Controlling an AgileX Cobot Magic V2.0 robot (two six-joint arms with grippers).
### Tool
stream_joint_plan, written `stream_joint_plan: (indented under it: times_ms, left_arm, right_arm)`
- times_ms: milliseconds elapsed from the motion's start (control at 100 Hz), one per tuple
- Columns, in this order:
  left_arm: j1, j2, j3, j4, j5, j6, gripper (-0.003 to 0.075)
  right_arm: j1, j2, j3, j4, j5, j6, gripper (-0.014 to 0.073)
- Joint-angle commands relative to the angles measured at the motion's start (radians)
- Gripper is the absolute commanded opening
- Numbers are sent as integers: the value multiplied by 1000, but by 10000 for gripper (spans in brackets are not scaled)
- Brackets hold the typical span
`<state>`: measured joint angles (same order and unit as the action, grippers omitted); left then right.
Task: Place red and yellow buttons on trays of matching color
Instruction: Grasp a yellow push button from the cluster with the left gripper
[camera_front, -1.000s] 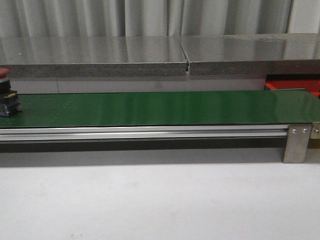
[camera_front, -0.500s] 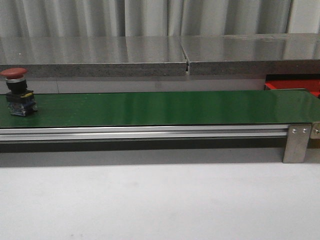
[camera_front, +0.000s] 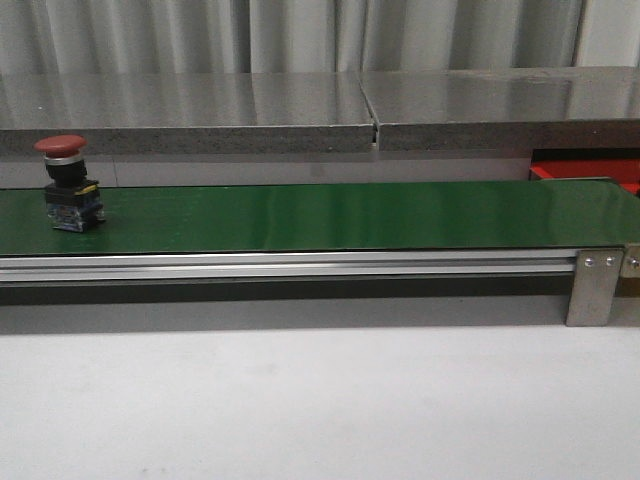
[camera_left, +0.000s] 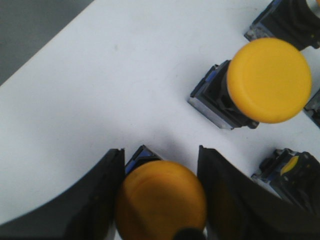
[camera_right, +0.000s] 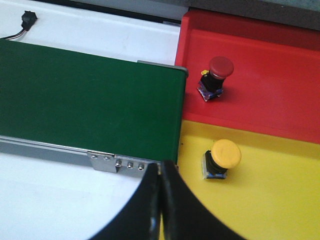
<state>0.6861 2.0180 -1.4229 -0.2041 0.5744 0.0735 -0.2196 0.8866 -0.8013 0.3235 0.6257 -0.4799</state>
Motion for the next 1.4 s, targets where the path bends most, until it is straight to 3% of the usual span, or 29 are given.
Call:
stream_joint_plan:
  times_ms: [0, 160, 330, 570, 760, 1070, 1390]
  left_arm:
    - [3, -51, -31, -31, -23, -8, 148]
    - [3, -84, -37, -45, 14, -10, 38]
    - [3, -171, -37, -47, 43, -10, -11]
    - [1, -333, -37, -76, 103, -10, -10]
    - [-62, -410, -37, -92, 136, -10, -10]
    - [-236, -411, -26, -85, 180, 21, -10]
    - [-332, -324, -18, -83, 163, 22, -10]
  right_arm:
    - [-1, -10, -25, 20, -56, -8, -68]
    - [-1, -10, -25, 20, -56, -8, -68]
    - [-1, -10, -25, 20, -56, -8, -68]
    - [-1, -10, -25, 20, -56, -8, -68]
    - [-1, -10, -25, 20, -56, -8, -68]
    - [-1, -10, -25, 20, -56, -8, -68]
    - [-1, -10, -25, 20, -56, -8, -68]
